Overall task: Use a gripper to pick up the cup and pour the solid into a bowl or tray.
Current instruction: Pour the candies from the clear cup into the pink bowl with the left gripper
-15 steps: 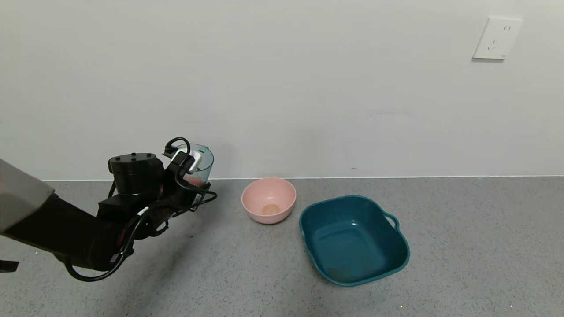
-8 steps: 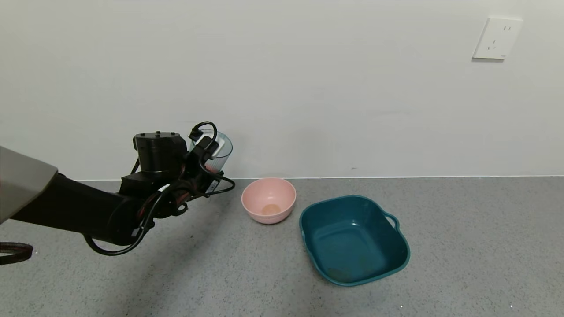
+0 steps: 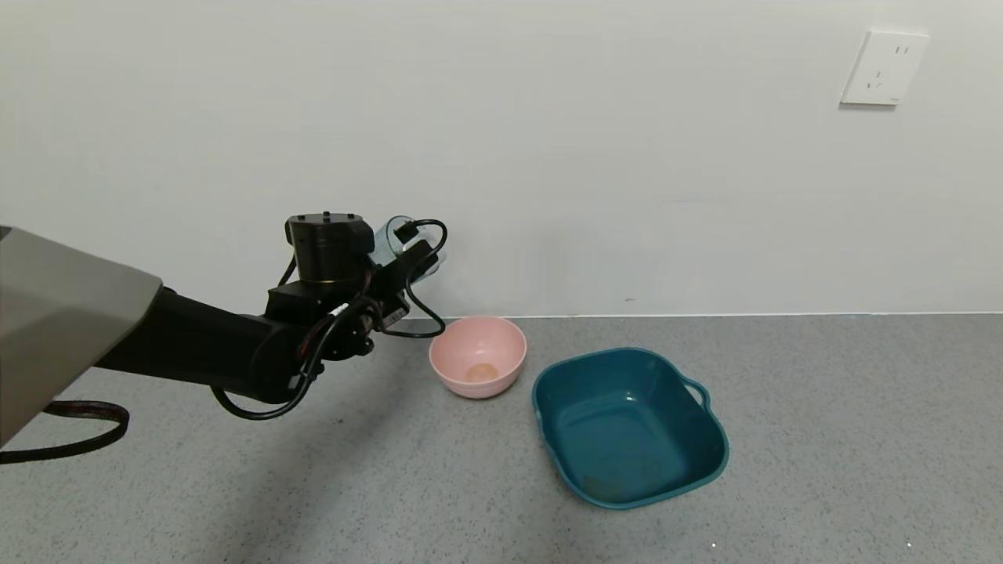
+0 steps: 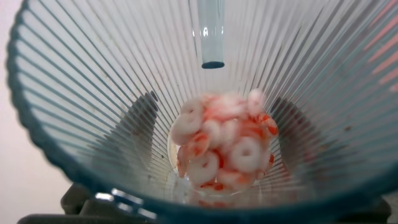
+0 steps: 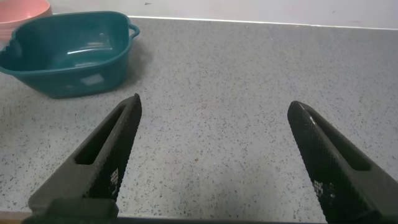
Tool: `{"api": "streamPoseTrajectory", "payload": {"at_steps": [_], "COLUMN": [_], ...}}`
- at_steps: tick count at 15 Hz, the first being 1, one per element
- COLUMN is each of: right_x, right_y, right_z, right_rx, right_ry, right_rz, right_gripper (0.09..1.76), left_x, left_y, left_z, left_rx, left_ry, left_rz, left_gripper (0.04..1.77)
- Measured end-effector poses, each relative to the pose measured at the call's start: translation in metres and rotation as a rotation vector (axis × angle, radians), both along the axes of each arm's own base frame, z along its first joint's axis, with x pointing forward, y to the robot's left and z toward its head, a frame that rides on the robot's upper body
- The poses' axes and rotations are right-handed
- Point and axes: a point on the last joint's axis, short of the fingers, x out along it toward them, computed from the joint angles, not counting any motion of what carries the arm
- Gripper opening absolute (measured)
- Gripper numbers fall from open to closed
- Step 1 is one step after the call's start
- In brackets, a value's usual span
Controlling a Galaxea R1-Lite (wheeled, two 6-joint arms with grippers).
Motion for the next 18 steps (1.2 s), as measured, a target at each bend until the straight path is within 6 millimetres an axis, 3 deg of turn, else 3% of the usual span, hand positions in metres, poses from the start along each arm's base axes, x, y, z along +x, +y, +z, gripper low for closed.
{"api": "streamPoseTrajectory", "payload": {"at_steps": [12, 18], "right_x": [0.0, 0.0], "right_y": [0.0, 0.0], "right_z": [0.0, 0.0], "right_rx": [0.0, 0.0], "right_ry": [0.0, 0.0], "right_rz": [0.0, 0.0], "right_gripper": [1.71, 1.71], "left_x": [0.008, 0.018], "left_y": [-0.012, -0.02], "left_z": [-0.008, -0.025], "left_rx": [0.413, 0.594], "left_ry": [0.011, -0.012], "left_rz": [-0.004, -0.02], "left_gripper": [1.29, 1.29]}}
